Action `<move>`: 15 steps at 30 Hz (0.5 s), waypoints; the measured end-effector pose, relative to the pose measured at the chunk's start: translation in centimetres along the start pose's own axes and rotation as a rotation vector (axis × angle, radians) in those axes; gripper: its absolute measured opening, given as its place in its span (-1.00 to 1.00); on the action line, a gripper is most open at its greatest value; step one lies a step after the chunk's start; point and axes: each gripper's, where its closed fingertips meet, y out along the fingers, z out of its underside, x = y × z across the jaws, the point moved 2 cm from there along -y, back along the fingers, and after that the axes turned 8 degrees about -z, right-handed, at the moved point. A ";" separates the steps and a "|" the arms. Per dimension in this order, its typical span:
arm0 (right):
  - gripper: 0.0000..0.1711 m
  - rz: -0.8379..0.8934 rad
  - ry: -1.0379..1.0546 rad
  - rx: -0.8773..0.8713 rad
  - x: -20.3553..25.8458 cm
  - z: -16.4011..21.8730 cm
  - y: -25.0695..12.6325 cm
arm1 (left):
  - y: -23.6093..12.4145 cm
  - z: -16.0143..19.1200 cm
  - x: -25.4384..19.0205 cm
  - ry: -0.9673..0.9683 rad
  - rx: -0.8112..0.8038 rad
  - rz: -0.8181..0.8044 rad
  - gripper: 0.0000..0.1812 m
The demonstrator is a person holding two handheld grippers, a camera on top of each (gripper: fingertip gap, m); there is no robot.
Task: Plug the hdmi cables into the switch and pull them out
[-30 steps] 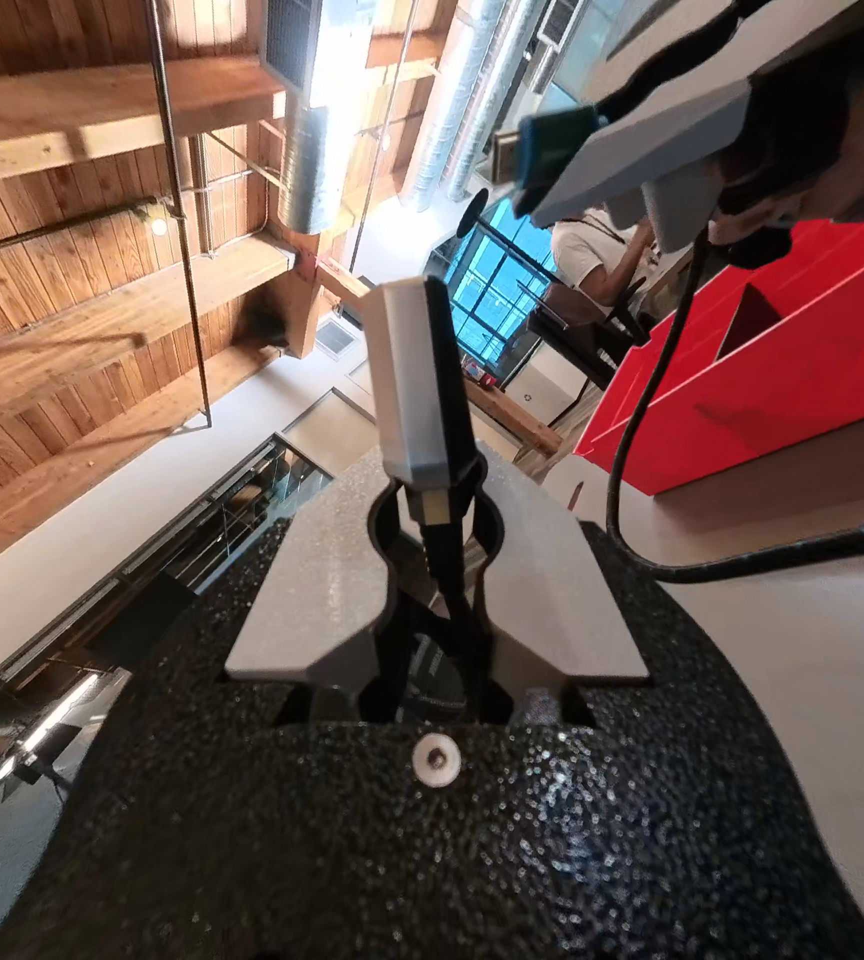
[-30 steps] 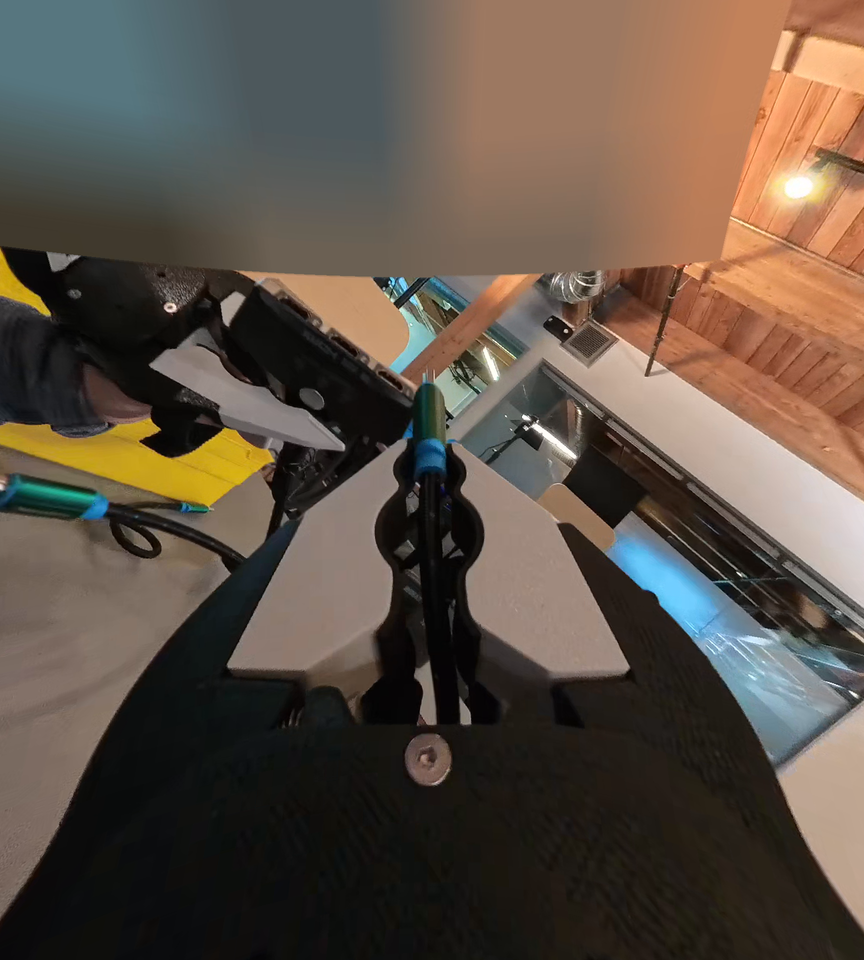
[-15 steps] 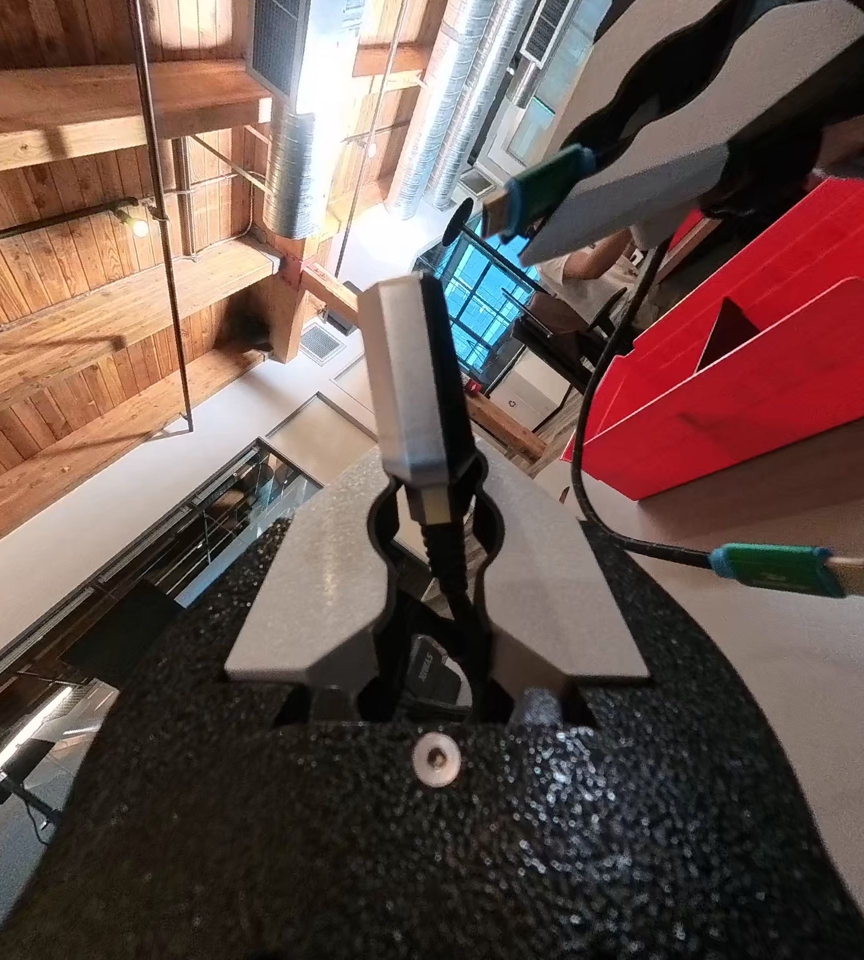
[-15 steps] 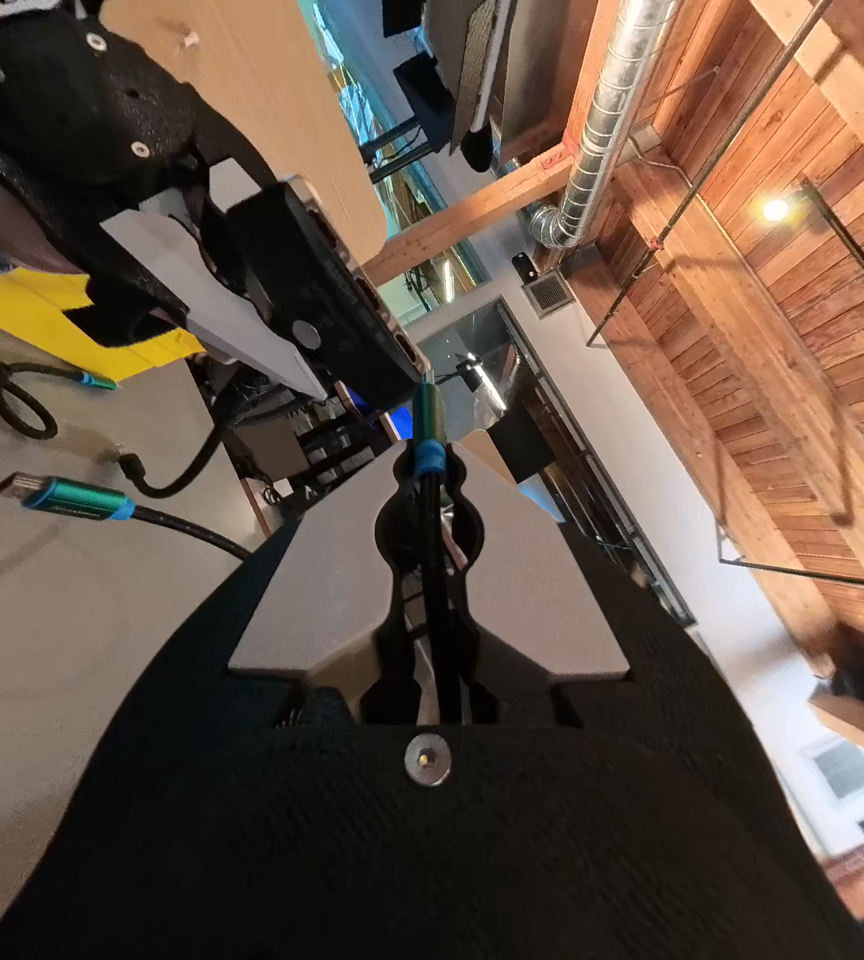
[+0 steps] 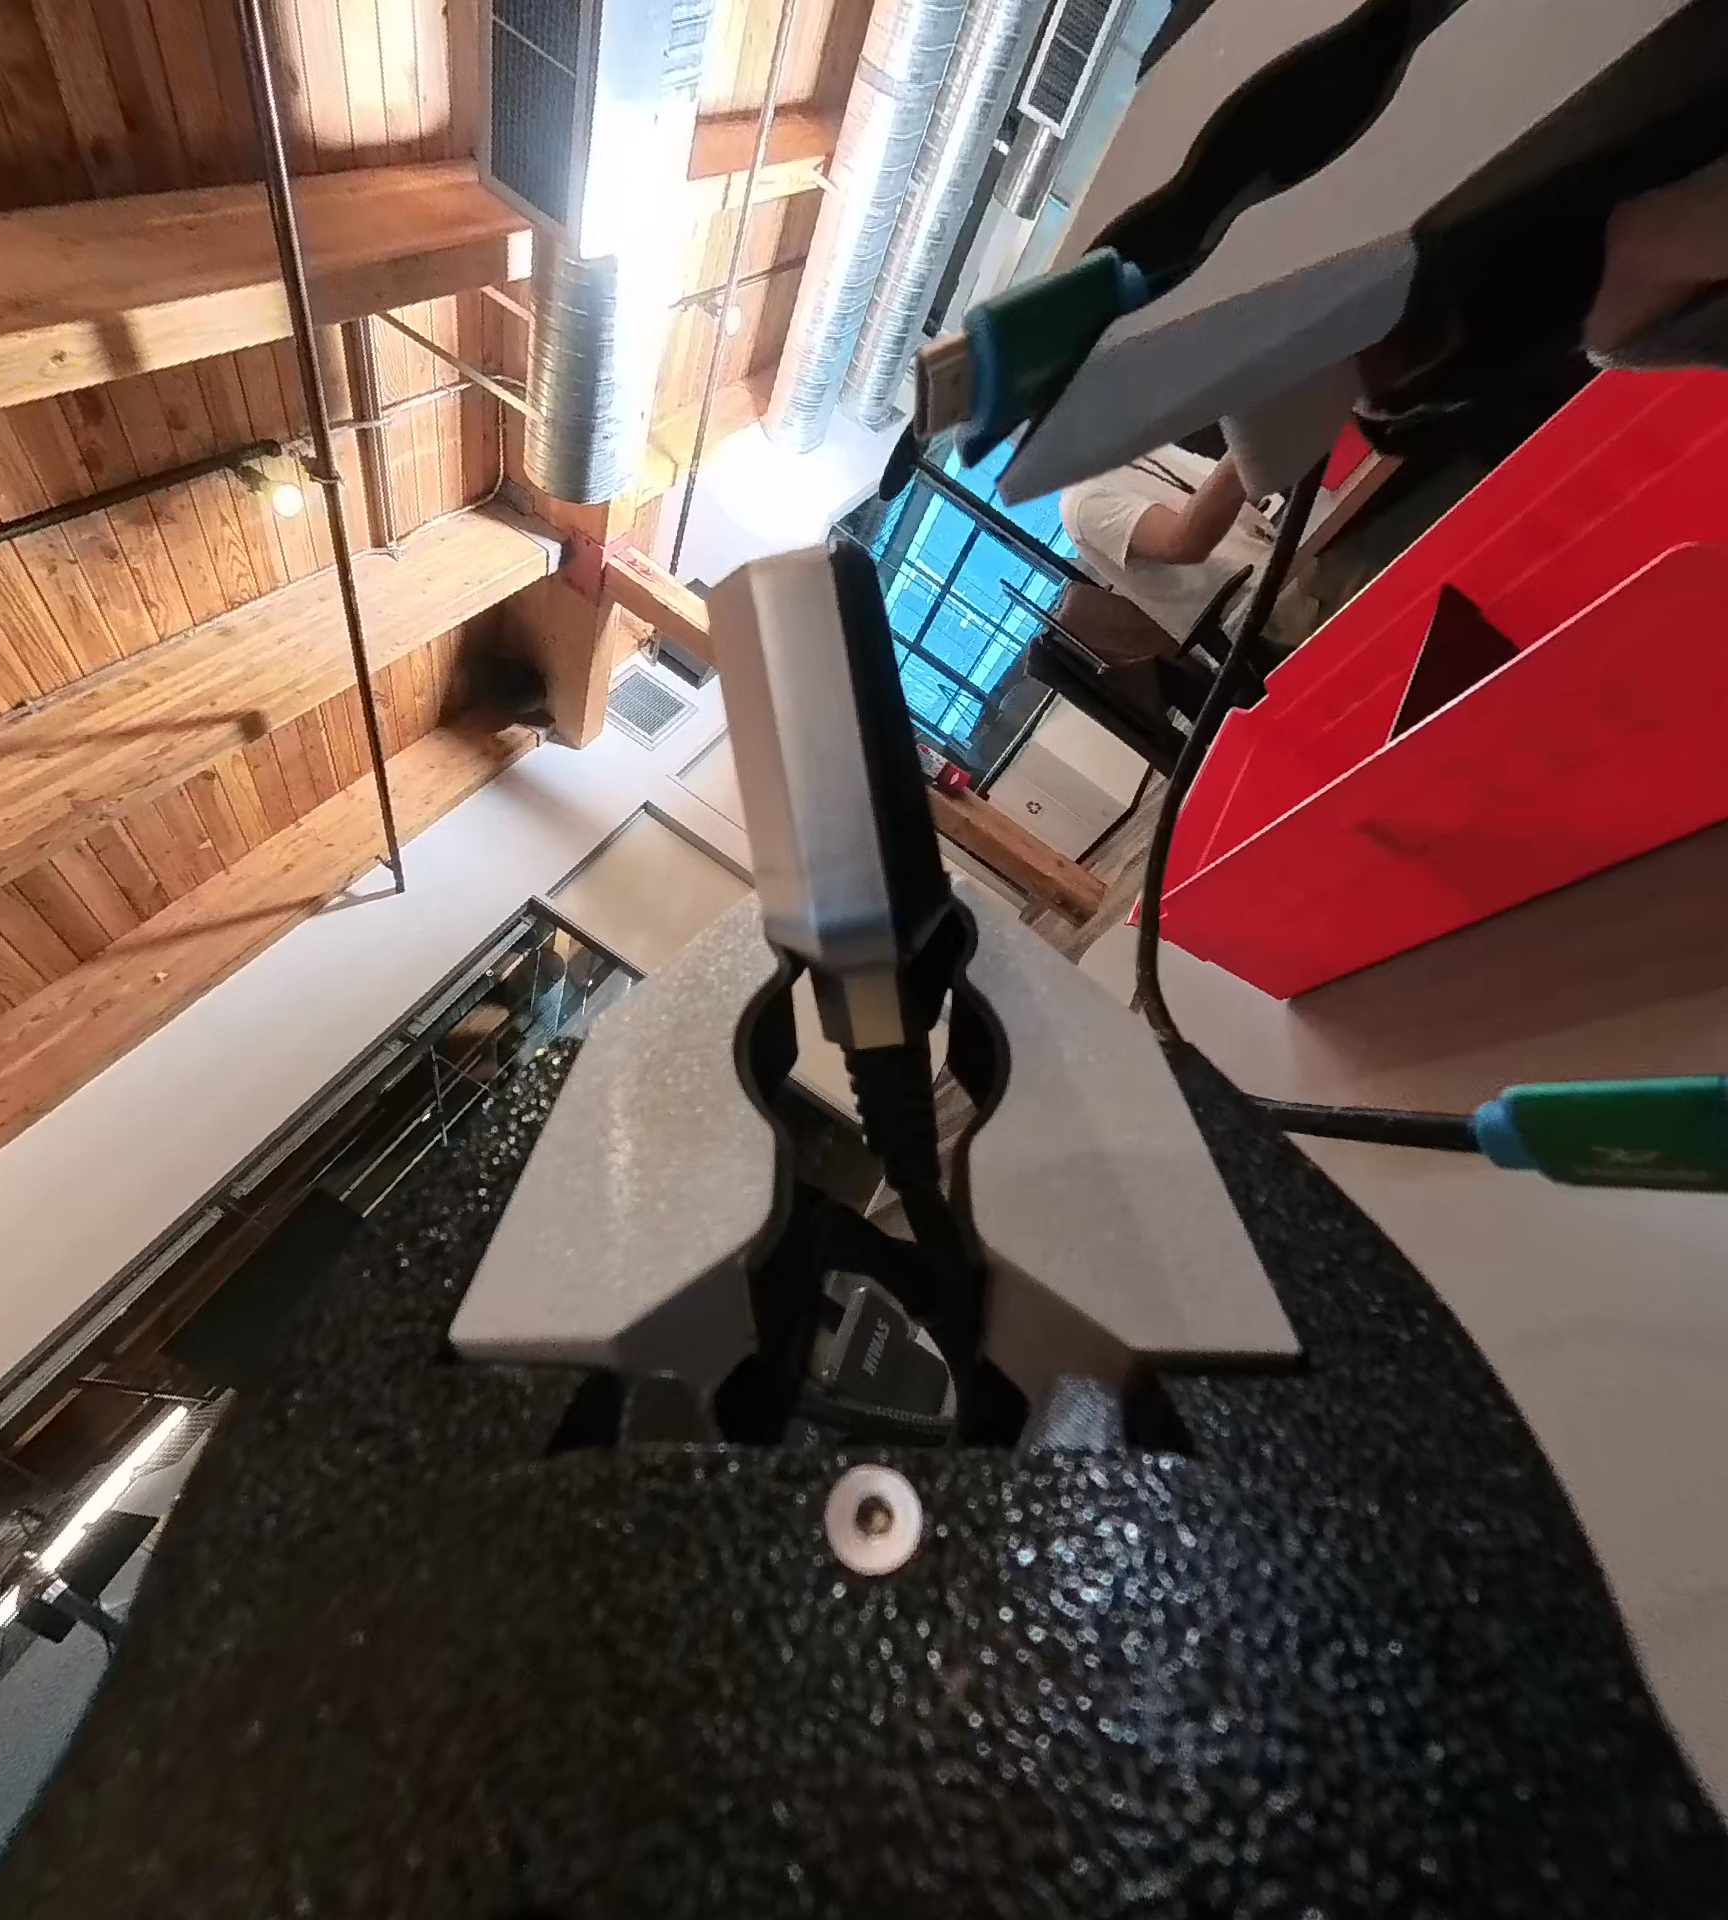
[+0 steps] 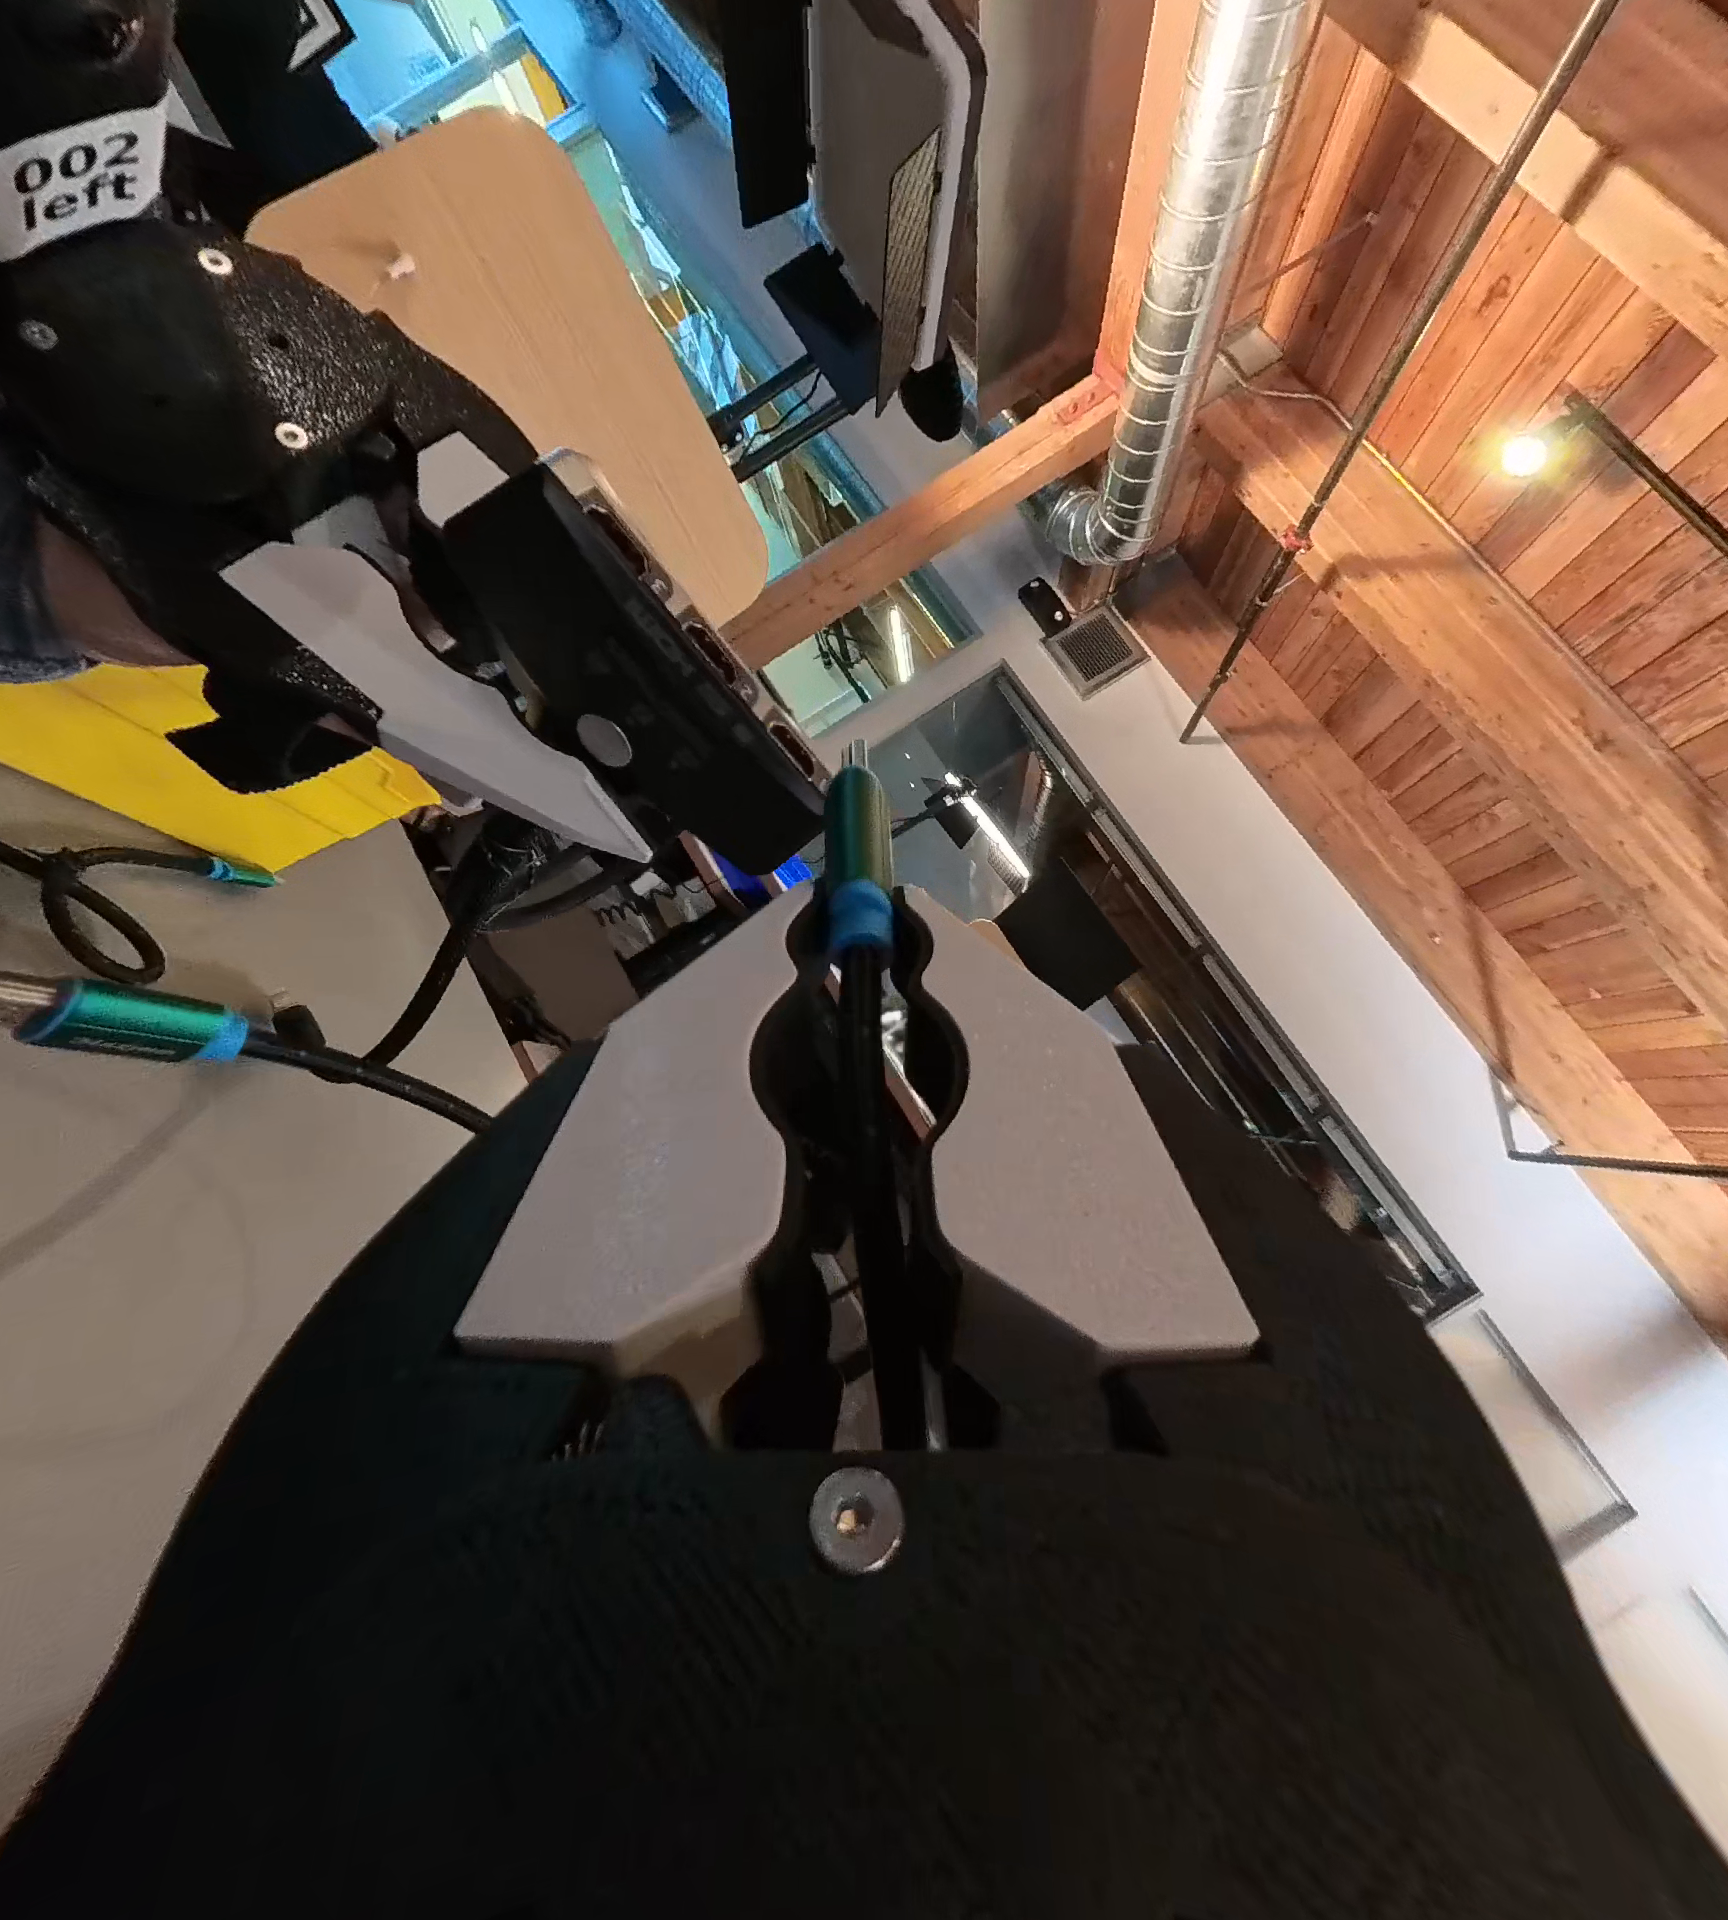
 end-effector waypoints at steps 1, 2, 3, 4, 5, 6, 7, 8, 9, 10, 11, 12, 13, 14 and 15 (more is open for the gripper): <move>-0.89 0.000 0.002 -0.001 0.0 0.0 0.0 | 0.0 0.0 0.0 0.000 -0.001 0.000 -0.76; -0.89 0.000 0.001 0.000 0.0 0.0 0.0 | 0.0 0.0 0.0 0.001 -0.001 0.002 -0.76; -0.89 0.001 -0.002 0.004 0.0 0.0 0.0 | 0.0 0.0 -0.1 0.000 0.000 0.004 -0.76; -0.89 0.001 -0.007 0.008 0.0 0.1 0.0 | 0.0 0.0 -0.1 -0.002 0.000 0.009 -0.76; -0.89 0.002 -0.015 0.015 0.0 0.1 0.0 | 0.0 0.0 -0.2 -0.005 0.002 0.016 -0.76; -0.89 0.006 -0.028 0.027 0.0 0.2 0.0 | 0.0 0.1 -0.3 -0.010 0.003 0.029 -0.76; -0.89 0.011 -0.047 0.042 0.0 0.2 0.0 | 0.0 0.0 -0.4 -0.020 0.005 0.049 -0.71; -0.90 0.013 -0.075 0.062 0.0 0.3 0.0 | 0.0 0.0 -0.7 -0.038 0.008 0.082 -0.76; -0.90 0.015 -0.116 0.087 0.0 0.2 0.0 | -0.1 -0.1 -1.1 -0.067 0.014 0.134 -0.77; -0.90 0.021 -0.172 0.117 0.0 0.1 -0.1 | -0.3 -0.2 -1.7 -0.106 0.023 0.210 -0.77; -0.90 0.024 -0.242 0.152 -0.1 -0.2 -0.2 | -0.5 -0.4 -2.3 -0.151 0.036 0.296 -0.77; -0.90 0.027 -0.327 0.189 -0.1 -0.6 -0.3 | -0.9 -0.6 -2.9 -0.205 0.053 0.389 -0.77; -0.90 0.026 -0.420 0.225 -0.2 -1.0 -0.3 | -1.4 -0.9 -3.5 -0.275 0.075 0.494 -0.77; -0.90 0.013 -0.514 0.254 -0.1 -1.4 -0.4 | -1.9 -1.2 -4.1 -0.358 0.104 0.597 -0.77; -0.90 -0.008 -0.601 0.274 0.0 -1.7 -0.3 | -2.3 -1.5 -4.5 -0.443 0.133 0.683 -0.77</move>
